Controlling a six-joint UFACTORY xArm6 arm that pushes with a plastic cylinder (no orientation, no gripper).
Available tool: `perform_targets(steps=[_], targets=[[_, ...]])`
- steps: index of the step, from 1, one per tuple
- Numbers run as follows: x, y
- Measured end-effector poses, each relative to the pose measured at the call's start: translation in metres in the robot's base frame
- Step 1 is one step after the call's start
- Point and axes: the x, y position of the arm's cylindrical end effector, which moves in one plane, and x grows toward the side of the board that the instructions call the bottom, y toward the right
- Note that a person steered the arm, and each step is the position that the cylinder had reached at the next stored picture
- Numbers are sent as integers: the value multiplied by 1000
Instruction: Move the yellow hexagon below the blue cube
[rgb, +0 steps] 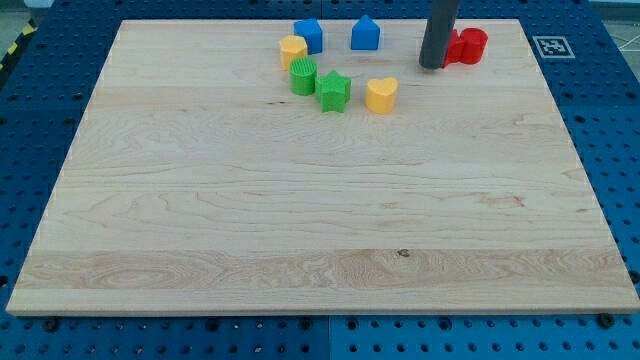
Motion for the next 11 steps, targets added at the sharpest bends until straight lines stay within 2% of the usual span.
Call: perform_targets(steps=[2,3,4,6,8,11], targets=[[0,-38],[-8,-39],[-2,-64],[-8,-154],[-40,-176],[-41,-263]])
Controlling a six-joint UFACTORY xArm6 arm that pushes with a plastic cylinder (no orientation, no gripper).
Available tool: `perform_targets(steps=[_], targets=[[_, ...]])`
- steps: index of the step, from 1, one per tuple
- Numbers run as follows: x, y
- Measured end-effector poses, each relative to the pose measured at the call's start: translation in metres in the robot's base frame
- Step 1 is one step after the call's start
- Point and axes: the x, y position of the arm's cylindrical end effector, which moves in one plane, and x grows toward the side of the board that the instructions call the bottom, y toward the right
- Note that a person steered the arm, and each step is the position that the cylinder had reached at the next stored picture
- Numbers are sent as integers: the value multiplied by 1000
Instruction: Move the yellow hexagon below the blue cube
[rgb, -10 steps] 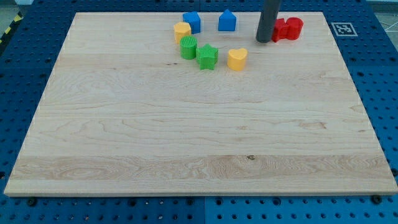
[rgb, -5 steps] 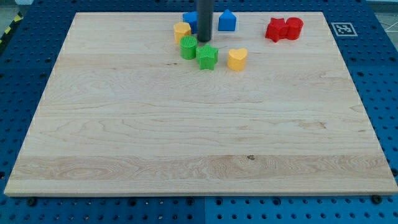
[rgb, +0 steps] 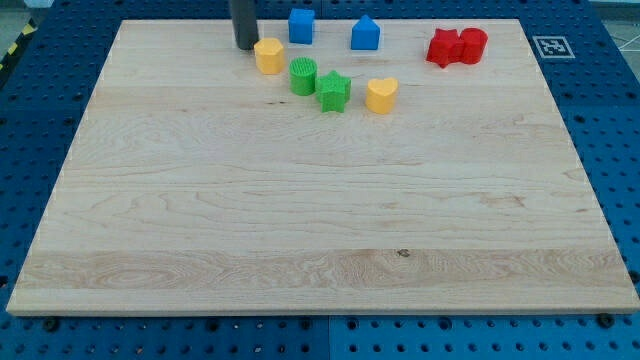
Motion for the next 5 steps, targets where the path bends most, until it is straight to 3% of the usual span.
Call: perform_targets(steps=[2,5], targets=[[37,-1],[25,62]])
